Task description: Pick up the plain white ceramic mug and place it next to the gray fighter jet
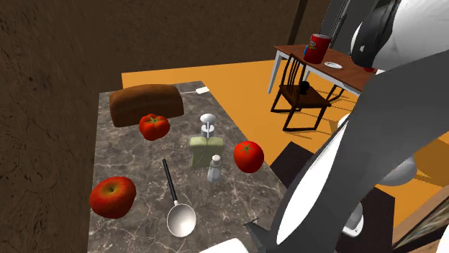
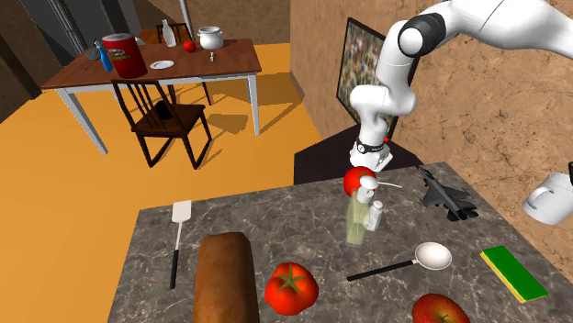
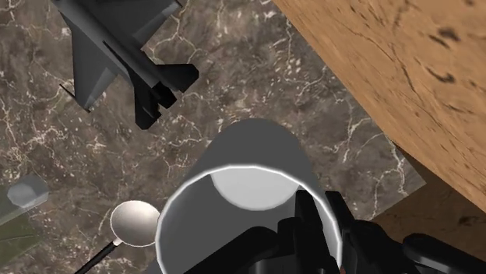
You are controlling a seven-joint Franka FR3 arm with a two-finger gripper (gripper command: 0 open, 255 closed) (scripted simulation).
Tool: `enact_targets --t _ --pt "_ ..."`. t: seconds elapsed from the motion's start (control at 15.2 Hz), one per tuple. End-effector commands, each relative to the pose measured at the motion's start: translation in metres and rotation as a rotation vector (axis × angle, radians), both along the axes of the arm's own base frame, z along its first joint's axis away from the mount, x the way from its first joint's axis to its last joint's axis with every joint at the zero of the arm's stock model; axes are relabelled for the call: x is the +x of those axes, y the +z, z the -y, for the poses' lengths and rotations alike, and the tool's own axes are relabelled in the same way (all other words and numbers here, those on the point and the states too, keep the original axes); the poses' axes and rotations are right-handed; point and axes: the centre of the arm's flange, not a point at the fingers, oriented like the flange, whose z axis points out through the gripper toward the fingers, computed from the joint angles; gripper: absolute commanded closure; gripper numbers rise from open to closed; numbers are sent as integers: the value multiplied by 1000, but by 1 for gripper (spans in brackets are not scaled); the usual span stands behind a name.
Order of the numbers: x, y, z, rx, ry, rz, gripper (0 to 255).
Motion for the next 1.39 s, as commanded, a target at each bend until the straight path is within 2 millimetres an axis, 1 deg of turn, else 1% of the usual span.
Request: enact_targets --t 0.0,1.32 --pt "-39 -22 -1 -22 67 -11 255" --pt "-39 -128 -1 -22 67 -11 255"
